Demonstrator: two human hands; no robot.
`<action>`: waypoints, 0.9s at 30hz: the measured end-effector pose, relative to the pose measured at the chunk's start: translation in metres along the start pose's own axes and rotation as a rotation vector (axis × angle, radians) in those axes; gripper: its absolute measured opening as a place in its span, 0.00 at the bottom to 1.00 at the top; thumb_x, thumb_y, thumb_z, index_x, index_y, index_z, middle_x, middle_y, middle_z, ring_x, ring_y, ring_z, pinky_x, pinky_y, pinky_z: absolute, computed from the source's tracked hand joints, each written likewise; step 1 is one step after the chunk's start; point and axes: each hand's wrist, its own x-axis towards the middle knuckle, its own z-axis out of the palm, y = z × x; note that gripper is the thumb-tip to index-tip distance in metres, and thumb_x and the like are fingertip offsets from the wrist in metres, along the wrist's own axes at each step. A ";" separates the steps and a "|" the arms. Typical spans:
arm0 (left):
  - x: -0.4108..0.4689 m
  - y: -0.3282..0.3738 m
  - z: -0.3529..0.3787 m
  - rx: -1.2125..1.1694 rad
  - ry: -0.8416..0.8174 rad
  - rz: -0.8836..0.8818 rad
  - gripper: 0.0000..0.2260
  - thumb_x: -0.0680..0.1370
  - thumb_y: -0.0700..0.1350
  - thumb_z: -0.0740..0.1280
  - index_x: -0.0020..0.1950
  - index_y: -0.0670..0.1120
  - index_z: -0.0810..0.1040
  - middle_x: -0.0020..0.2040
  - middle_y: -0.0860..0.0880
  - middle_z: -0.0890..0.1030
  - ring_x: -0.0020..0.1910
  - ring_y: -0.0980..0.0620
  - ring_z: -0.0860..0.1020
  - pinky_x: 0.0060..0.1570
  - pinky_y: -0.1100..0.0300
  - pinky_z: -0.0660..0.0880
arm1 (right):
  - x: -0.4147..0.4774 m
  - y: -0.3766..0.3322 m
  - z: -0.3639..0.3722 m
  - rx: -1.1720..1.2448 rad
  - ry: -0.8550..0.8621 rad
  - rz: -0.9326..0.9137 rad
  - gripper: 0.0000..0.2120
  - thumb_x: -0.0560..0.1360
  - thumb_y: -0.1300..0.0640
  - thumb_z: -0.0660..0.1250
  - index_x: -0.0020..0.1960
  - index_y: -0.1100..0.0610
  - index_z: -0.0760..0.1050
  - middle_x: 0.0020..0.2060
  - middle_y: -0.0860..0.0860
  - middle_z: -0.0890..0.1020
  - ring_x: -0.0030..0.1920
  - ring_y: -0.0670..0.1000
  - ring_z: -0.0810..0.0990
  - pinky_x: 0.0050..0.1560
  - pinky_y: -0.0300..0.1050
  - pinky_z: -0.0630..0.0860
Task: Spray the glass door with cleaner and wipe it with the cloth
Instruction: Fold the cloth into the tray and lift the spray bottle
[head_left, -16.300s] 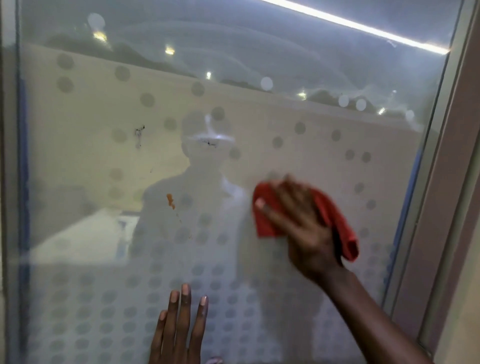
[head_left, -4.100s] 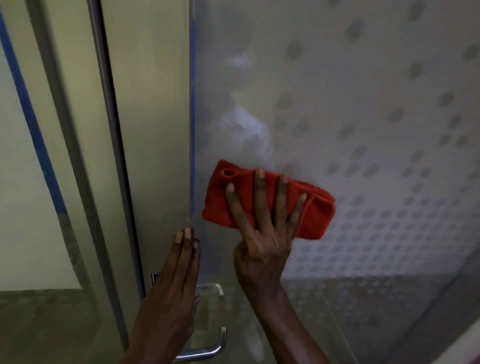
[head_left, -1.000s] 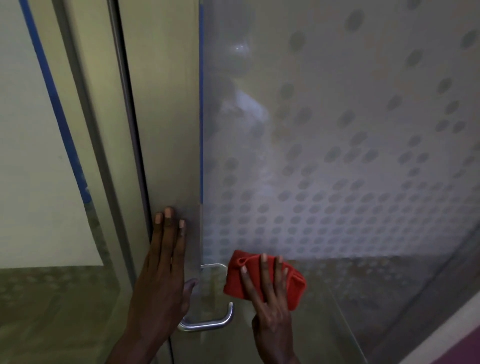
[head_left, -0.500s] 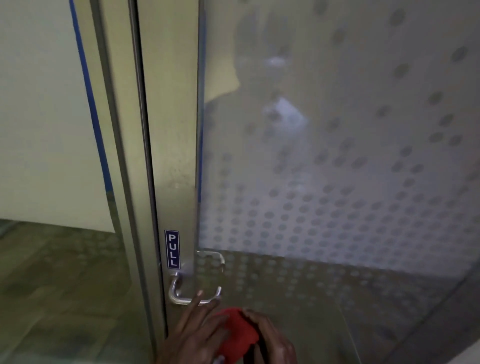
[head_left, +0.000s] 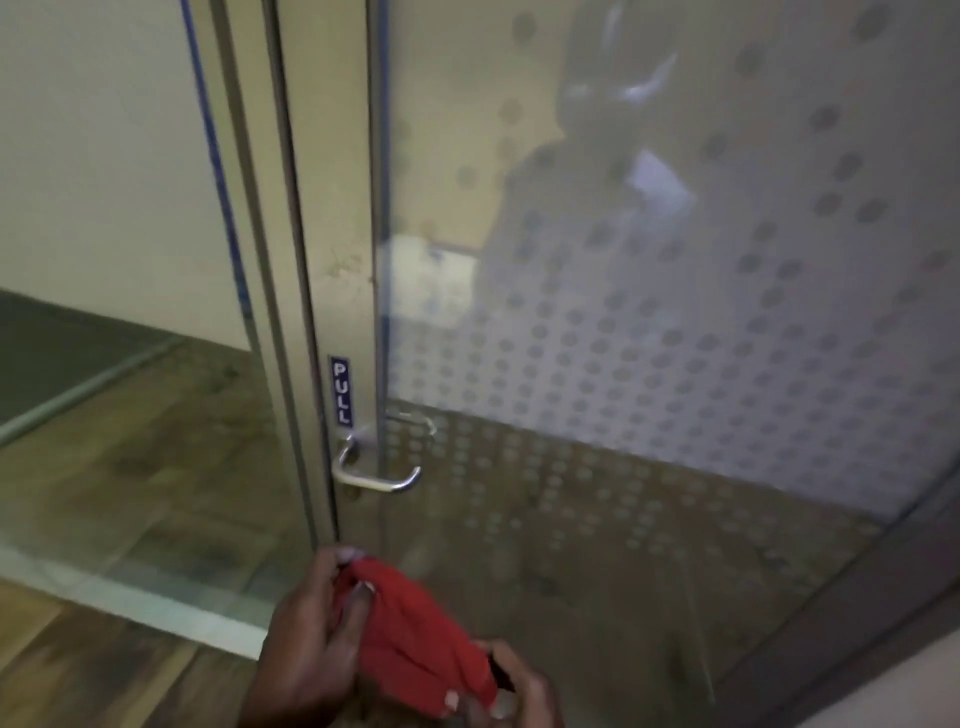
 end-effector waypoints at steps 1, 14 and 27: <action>-0.004 -0.002 -0.004 -0.038 -0.016 -0.032 0.15 0.80 0.43 0.72 0.55 0.65 0.76 0.48 0.68 0.85 0.48 0.68 0.84 0.48 0.66 0.78 | -0.029 -0.065 -0.006 0.116 -0.153 0.017 0.10 0.64 0.59 0.84 0.42 0.49 0.88 0.36 0.47 0.89 0.36 0.47 0.85 0.41 0.37 0.79; -0.103 -0.032 -0.092 -0.500 0.171 -0.615 0.13 0.82 0.49 0.73 0.56 0.39 0.83 0.47 0.39 0.89 0.42 0.49 0.86 0.37 0.61 0.80 | -0.095 -0.181 0.020 0.436 -0.446 0.103 0.23 0.62 0.53 0.84 0.53 0.62 0.88 0.50 0.64 0.90 0.56 0.68 0.88 0.65 0.68 0.81; -0.342 -0.090 -0.233 -0.415 0.475 -0.766 0.21 0.65 0.32 0.83 0.54 0.41 0.81 0.45 0.46 0.89 0.45 0.47 0.87 0.44 0.52 0.86 | -0.276 -0.206 0.127 0.310 -0.881 0.288 0.14 0.72 0.64 0.79 0.57 0.65 0.86 0.53 0.65 0.89 0.54 0.63 0.88 0.64 0.62 0.81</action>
